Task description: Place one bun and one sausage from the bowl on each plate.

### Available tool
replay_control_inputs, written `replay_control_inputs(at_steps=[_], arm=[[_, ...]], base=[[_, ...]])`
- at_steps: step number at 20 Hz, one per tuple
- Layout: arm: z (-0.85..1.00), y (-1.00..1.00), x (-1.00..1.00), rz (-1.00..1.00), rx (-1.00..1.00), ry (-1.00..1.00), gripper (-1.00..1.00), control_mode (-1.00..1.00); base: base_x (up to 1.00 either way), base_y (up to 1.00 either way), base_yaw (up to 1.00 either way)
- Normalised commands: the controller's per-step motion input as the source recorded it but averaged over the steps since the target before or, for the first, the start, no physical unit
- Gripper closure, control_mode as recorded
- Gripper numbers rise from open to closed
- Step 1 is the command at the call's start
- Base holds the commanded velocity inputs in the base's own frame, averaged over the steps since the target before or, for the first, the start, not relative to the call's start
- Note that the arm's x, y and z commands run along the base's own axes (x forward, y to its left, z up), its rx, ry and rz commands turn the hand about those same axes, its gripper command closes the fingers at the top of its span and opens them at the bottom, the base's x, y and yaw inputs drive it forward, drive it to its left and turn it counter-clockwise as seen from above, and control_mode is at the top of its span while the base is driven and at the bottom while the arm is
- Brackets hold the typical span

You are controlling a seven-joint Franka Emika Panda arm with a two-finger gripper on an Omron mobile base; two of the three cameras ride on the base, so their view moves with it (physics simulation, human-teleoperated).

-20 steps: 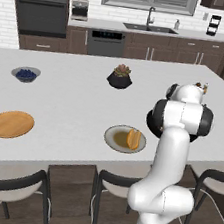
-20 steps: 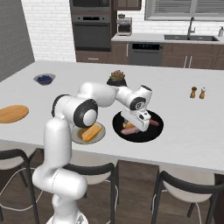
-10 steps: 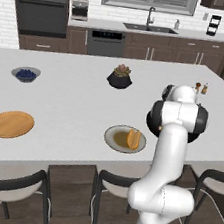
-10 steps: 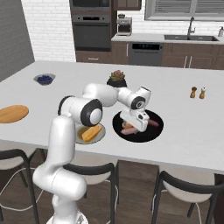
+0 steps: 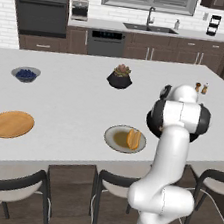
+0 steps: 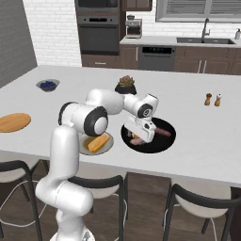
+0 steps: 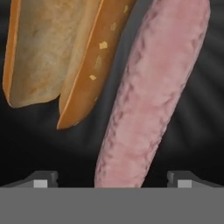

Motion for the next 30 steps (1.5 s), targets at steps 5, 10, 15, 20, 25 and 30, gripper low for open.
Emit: replay_control_inputs(at_steps=[5,10,15,20,25,30], arm=[[-0.2,0.0,0.0,0.0,0.0,0.0,-1.0,-1.0],[-0.17,0.0,0.0,0.0,0.0,0.0,1.0,-1.0],[0.0,0.0,0.0,0.0,0.0,0.0,1.0,-1.0],[0.1,-0.06,-0.36,0.0,0.0,-0.16,1.0,-1.0],[0.89,0.06,-0.96,0.08,-0.01,-0.14,1.0,-1.0],[1.0,0.84,-0.84,0.21,-0.08,-0.05,1.0,-1.0]], base=[[0.0,0.0,0.0],[0.0,0.0,0.0],[0.0,0.0,0.0],[0.0,0.0,0.0],[0.0,0.0,0.0],[0.0,0.0,0.0]])
